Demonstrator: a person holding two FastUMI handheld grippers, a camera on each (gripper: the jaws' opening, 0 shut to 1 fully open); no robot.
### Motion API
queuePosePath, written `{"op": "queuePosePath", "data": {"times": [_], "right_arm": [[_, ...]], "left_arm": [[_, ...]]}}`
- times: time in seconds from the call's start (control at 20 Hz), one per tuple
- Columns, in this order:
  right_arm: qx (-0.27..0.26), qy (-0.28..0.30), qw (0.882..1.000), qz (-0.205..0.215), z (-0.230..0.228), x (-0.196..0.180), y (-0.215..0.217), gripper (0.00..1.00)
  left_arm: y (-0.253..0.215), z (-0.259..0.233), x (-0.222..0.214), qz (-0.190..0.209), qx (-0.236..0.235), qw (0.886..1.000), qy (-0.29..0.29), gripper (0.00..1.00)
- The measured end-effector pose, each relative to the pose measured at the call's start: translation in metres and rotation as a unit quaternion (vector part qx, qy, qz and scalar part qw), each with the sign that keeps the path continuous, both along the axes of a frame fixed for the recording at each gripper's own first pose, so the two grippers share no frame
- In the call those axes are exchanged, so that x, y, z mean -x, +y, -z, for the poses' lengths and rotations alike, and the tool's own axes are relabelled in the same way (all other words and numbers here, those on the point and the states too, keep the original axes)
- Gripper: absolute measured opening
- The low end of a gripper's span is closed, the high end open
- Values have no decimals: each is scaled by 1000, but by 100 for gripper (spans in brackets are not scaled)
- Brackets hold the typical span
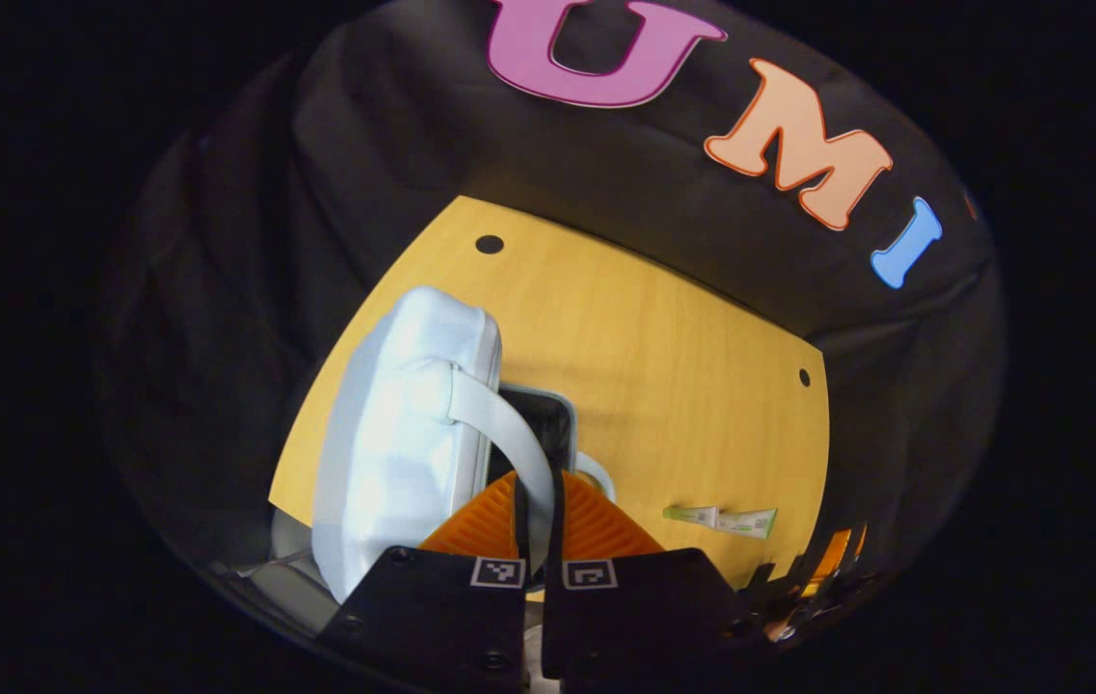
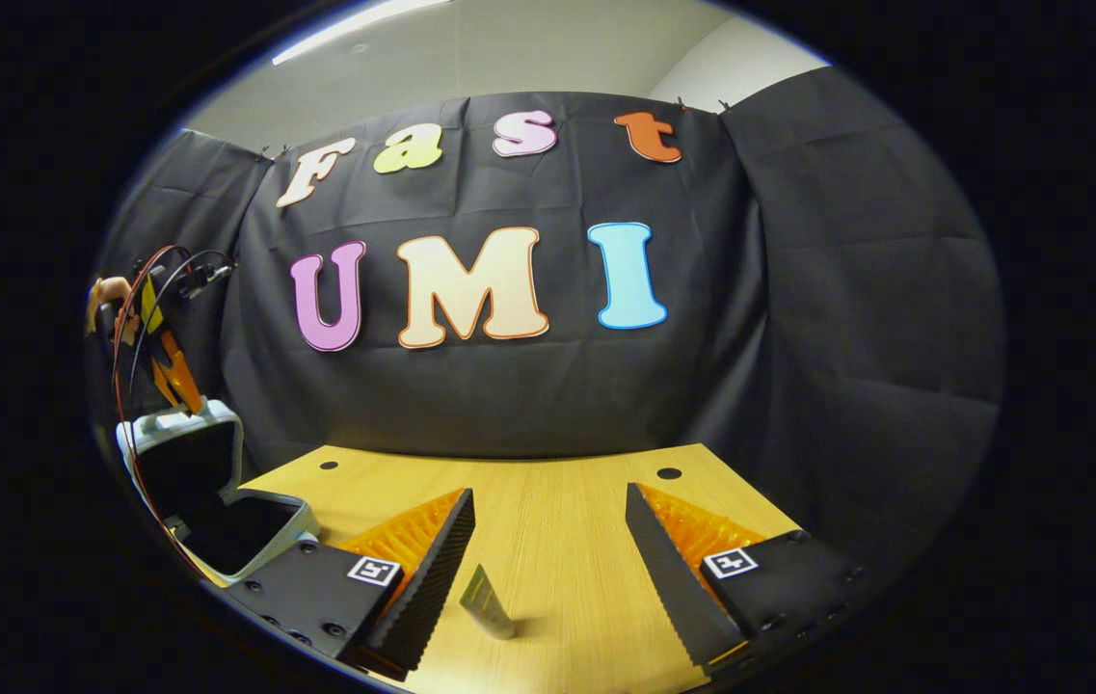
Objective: First open the suitcase, pack the skin care products into it, and then close the suitcase.
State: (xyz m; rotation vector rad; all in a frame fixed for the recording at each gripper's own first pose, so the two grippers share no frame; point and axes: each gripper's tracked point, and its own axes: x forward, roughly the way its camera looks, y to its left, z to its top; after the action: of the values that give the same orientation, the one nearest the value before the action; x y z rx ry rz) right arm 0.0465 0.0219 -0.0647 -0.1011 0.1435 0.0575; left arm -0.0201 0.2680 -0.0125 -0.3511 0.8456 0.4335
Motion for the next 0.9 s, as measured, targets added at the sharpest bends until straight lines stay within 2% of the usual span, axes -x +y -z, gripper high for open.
{"op": "queuePosePath", "data": {"times": [0.05,0.2,0.25,0.3,0.4,0.5,0.7,0.85,0.9], "right_arm": [[1,-2,1000,1,-1,1,4,98],[-11,-11,1000,2,-8,1,20,98],[-15,-15,1000,3,-10,1,25,95],[-19,-18,1000,4,-12,0,31,98],[-23,-22,999,7,-13,1,42,95],[-22,-26,999,12,-13,4,51,98],[-21,-26,999,25,-9,10,61,95],[-11,-21,999,30,-5,13,66,98],[-9,-23,999,31,-7,13,66,95]], "left_arm": [[16,-7,10,-10,-12,1000,0,0],[55,-23,32,-30,-41,999,-4,0],[65,-24,37,-33,-43,999,-3,0],[74,-26,42,-36,-45,998,-3,0],[95,-27,54,-43,-51,998,-2,0],[119,-25,66,-48,-61,997,3,0],[163,-17,87,-52,-76,996,12,0],[194,-5,102,-62,-94,994,11,0],[207,0,107,-70,-104,992,14,0]]}}
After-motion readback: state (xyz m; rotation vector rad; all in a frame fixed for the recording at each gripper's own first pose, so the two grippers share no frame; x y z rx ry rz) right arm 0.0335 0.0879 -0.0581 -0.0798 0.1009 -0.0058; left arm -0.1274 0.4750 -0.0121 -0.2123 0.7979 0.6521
